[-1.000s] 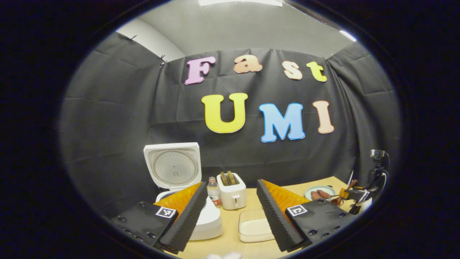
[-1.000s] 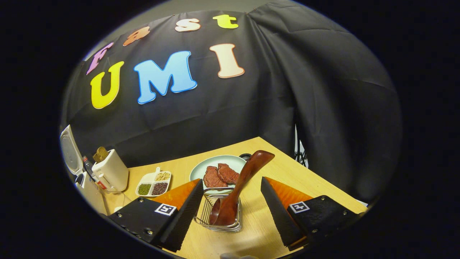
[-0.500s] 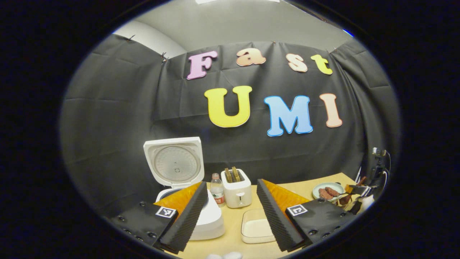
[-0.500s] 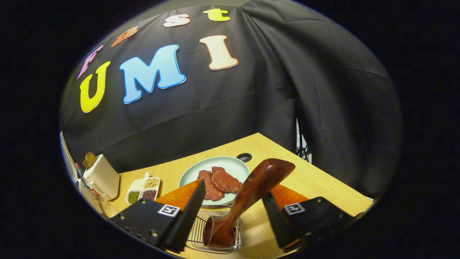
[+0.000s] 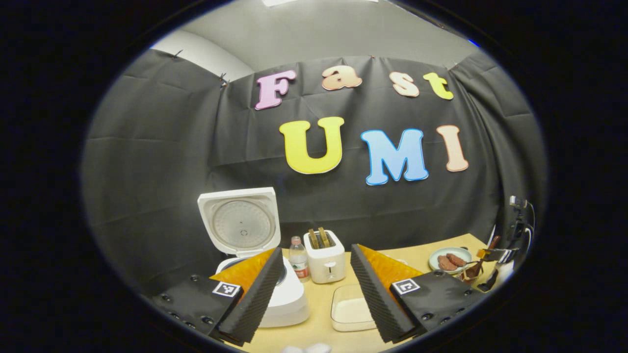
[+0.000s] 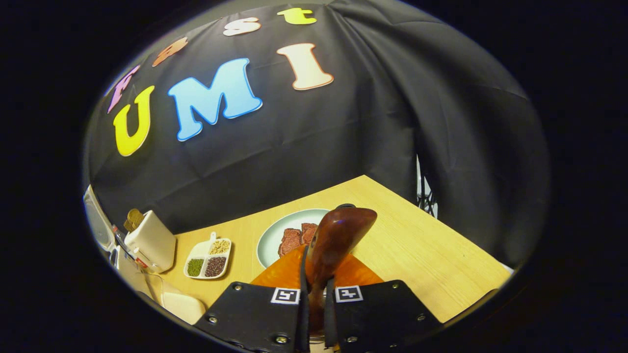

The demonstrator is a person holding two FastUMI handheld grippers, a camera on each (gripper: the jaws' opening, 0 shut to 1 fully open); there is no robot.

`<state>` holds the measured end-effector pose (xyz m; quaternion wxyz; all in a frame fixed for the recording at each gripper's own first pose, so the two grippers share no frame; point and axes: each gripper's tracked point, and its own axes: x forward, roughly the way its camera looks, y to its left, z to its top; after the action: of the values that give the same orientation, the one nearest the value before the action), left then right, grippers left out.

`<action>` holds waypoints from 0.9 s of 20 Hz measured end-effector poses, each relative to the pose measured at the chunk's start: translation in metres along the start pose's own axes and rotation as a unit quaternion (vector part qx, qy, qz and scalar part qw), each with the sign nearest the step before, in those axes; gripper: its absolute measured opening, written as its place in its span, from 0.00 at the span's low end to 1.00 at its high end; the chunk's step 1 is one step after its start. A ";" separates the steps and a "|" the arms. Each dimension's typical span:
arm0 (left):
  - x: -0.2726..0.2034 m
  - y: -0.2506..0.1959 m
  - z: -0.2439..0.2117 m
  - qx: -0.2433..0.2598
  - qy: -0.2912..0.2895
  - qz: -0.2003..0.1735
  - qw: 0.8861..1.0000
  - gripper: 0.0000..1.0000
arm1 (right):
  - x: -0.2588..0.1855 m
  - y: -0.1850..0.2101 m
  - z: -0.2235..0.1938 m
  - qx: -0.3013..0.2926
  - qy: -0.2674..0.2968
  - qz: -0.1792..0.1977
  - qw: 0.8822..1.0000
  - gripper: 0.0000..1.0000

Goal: Close the left gripper, press the button to open the rice cooker; take a wooden spoon from the chopstick holder with the right hand, scoop a spoonful of rice and pour it into the rice cooker, then put the wooden spoon back into the chopstick holder.

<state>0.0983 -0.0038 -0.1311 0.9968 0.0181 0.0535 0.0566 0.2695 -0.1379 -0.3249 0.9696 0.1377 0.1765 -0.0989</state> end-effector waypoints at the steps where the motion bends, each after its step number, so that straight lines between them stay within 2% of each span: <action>1: -0.003 0.000 0.000 0.001 -0.002 0.000 1.000 0.97 | -0.002 -0.001 0.000 -0.006 -0.001 -0.006 1.000 0.12; 3: -0.007 0.006 0.003 0.006 -0.008 0.005 1.000 0.93 | -0.010 0.002 0.009 -0.021 -0.011 -0.007 1.000 0.12; 4: -0.008 0.010 0.004 0.008 -0.009 0.010 1.000 0.99 | -0.014 0.005 0.019 -0.029 -0.020 -0.006 0.999 0.12; 10: -0.029 0.035 0.014 0.020 -0.020 0.033 0.999 0.99 | -0.075 0.045 0.104 -0.071 -0.085 0.012 0.994 0.12; 14: -0.037 0.053 0.006 0.017 -0.015 0.024 0.999 1.00 | -0.123 0.102 0.141 -0.075 -0.111 0.045 0.990 0.12; 17: -0.043 0.076 0.000 0.022 -0.011 0.026 0.999 0.99 | -0.146 0.155 0.133 -0.088 -0.112 0.073 0.987 0.12; 18: -0.045 0.084 -0.003 0.019 -0.009 0.025 0.999 0.96 | -0.151 0.177 0.125 -0.091 -0.108 0.088 0.986 0.12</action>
<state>0.0441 0.0743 -0.1255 0.9950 0.0387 0.0456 0.0806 0.2125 0.0128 -0.1155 0.9963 0.0529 0.0662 -0.0107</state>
